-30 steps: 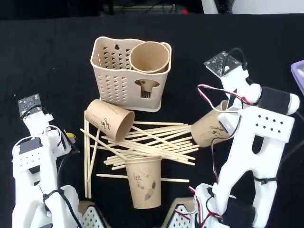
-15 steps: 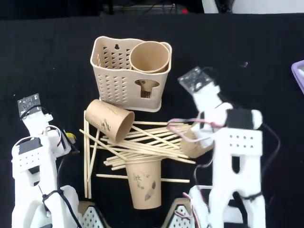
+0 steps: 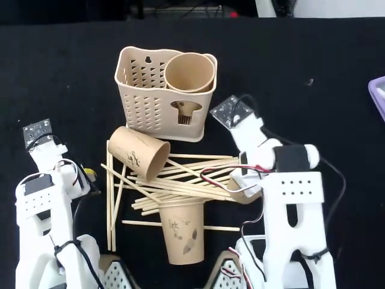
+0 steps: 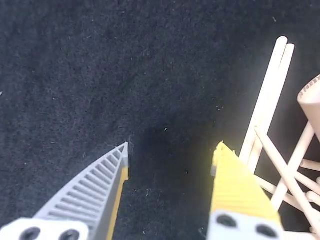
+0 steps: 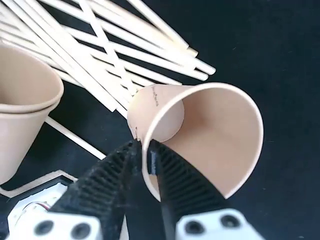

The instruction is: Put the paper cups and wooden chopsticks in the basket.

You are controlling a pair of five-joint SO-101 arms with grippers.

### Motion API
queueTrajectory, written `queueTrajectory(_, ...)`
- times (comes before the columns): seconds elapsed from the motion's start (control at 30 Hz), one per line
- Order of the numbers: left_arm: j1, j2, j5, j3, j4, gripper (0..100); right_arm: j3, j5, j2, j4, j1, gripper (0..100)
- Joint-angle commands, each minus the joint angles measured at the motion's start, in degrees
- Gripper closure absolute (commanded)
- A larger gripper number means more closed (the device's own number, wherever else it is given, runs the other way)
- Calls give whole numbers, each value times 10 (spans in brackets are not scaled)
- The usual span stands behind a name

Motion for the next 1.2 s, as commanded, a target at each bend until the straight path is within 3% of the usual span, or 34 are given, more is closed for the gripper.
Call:
queueTrajectory(0.0, -4, -14, 4, -7, -7, 730, -129, -3, -22, 51, 16, 988)
queueTrajectory(0.17, -4, -14, 4, -7, -7, 730, -331, -8, -17, 82, 16, 988)
queueTrajectory(0.4, -4, -14, 4, -7, -7, 730, -546, -47, 61, 5, 11, 988)
queueTrajectory(0.67, -4, -14, 4, -7, -7, 730, -729, -48, 220, 10, -120, 988)
queueTrajectory(0.8, -4, -14, 4, -7, -7, 730, -778, -46, 293, 14, -172, 988)
queueTrajectory(1.07, -4, -14, 4, -7, -7, 730, -834, -41, 370, 51, -186, 988)
queueTrajectory(1.17, -4, -14, 4, -7, -7, 730, -828, -5, 381, 73, -192, 988)
